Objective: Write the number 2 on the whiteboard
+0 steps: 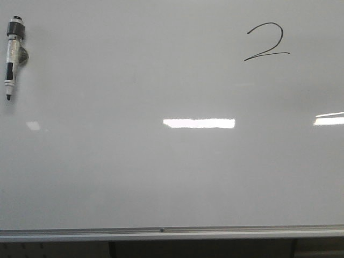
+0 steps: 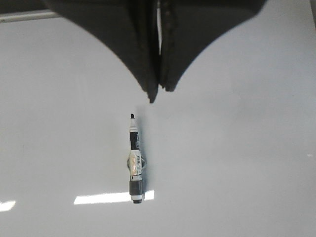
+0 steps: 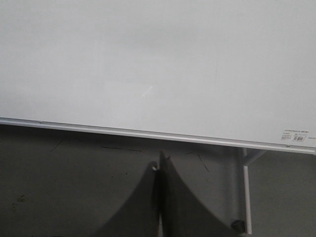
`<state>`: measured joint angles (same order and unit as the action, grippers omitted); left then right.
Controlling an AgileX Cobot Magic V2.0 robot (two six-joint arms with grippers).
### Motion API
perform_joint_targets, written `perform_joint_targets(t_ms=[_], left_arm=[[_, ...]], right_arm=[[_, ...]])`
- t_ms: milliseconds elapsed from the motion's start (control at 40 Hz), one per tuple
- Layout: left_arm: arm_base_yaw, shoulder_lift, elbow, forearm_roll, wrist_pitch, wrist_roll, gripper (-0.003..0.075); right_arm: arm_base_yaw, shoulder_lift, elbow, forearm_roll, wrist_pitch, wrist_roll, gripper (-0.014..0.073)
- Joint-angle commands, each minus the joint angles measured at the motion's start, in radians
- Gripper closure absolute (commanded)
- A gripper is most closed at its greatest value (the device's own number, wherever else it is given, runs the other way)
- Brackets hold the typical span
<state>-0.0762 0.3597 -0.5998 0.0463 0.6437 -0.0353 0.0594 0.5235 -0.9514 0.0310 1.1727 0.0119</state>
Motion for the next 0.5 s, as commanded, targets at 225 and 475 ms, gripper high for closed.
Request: perform_joint_targets(t_ms=[225,475], left_arm=[[0.076,-0.194,0.331,-0.024,-0.412,0.008,0.0739],[0.098,-0.323,0.538,-0.028,-0.625,0.008,0.0739]], right_arm=[[-0.006,0.006,-0.022,-0.012,-0.065,-0.001,0.0662],[-0.006,0.006,-0.022,-0.012,-0.065,-0.001,0.0662]])
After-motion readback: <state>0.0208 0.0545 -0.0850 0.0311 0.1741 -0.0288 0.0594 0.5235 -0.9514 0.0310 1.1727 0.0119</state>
